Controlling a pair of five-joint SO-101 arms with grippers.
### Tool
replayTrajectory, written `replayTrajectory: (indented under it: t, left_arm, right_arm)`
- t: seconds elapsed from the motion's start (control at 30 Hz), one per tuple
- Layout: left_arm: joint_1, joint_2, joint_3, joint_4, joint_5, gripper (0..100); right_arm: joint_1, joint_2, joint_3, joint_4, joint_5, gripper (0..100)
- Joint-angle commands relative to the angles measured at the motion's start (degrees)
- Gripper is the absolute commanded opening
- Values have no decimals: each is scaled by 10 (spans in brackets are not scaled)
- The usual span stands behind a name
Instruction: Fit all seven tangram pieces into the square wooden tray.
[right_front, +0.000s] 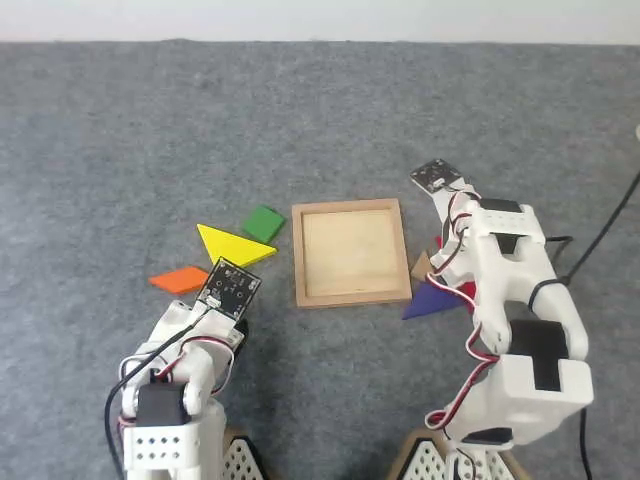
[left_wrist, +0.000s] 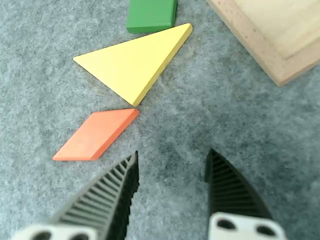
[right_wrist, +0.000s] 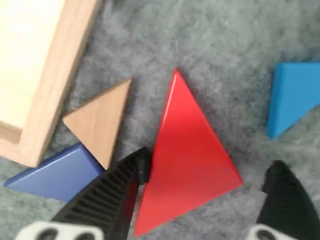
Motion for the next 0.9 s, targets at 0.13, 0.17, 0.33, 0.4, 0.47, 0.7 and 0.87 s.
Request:
replayTrajectory:
  t: [0.13, 0.17, 0.33, 0.4, 0.47, 0.7, 0.87]
  left_arm:
    - [0, -4, -3, 3, 4, 209]
    - [0, -4, -3, 3, 4, 209]
    - [0, -4, -3, 3, 4, 209]
    - [0, -4, -3, 3, 4, 209]
    - [0, -4, -3, 3, 4, 209]
    - [0, -4, -3, 3, 4, 209]
    - [0, -4, -3, 3, 4, 209]
  right_arm:
    - [3, 1, -7, 22, -11, 337]
    - [3, 1, -7, 29, -11, 326]
    - [4, 2, -6, 34, -11, 257]
    - [4, 2, -6, 35, -11, 221]
    - [6, 2, -6, 36, -11, 181]
    - [8, -4, -7, 36, -40, 24]
    - [8, -7, -30, 39, -69, 21]
